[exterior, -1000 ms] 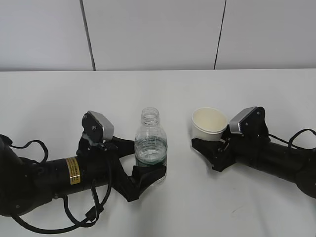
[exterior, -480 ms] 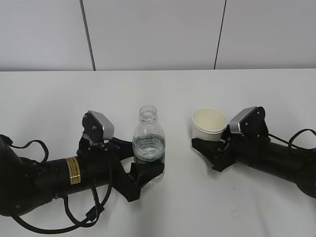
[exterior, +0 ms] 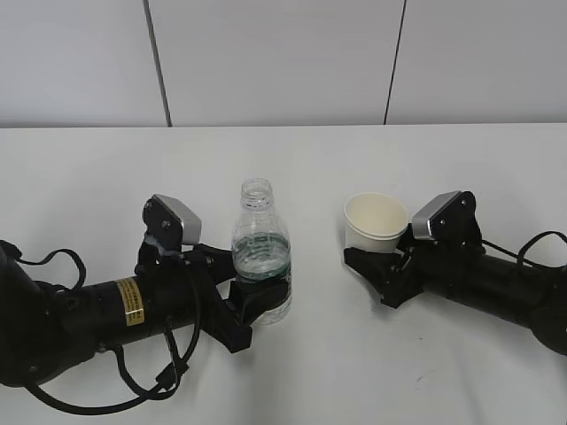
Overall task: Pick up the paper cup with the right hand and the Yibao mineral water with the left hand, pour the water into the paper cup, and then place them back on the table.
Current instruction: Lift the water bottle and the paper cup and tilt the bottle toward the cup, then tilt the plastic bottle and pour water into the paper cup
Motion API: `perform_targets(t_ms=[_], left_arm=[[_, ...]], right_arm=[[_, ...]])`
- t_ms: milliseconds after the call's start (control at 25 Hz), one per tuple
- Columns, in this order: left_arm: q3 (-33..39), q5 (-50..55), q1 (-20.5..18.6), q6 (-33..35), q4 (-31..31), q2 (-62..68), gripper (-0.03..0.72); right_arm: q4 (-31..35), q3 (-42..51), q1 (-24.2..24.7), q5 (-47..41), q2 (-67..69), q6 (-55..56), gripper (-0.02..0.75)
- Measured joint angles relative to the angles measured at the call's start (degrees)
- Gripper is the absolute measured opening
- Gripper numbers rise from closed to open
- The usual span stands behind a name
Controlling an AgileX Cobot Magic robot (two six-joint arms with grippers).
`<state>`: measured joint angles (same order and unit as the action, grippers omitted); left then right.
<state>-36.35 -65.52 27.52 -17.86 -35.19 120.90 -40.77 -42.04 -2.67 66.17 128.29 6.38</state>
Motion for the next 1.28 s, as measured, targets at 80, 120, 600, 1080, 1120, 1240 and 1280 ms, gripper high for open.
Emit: perform_targets(t_ms=[80,120,600,1080,1120,1240,1280], left_arm=[[0.00,0.04,0.00,0.00,0.26,-0.06,0.427],[0.00,0.16,0.00,0.10,0.54,-0.12,0.427],[0.05,1.67,0.00,12.17,6.96,-4.81,0.423],[-4.03,2.09,0.00,26.10,10.10,-4.86,0.423],[-4.57,2.09,0.00,27.50,11.08,-4.86,0.423],[-5.53,2.09,0.00,29.81,13.06,-4.86,0.423],[-5.67,2.09,0.00,30.45,13.35,-4.86,0.423]], right_arm=[[0.00,0.00,0.00,0.00,0.00,0.00,0.561],[0.00,0.00,0.00,0.00,0.00,0.00,0.561],[-7.45,0.00,0.00,-0.10,-1.21,0.00,0.561],[-11.78,-0.37,-3.03,-0.10,-1.32,0.00,0.561],[-12.08,-0.50,-3.51,-0.10,-1.32,0.00,0.561],[-12.84,-0.60,-4.21,-0.10,-1.32,0.10,0.561],[-13.10,-0.60,-4.21,-0.10,-1.32,0.22,0.561]])
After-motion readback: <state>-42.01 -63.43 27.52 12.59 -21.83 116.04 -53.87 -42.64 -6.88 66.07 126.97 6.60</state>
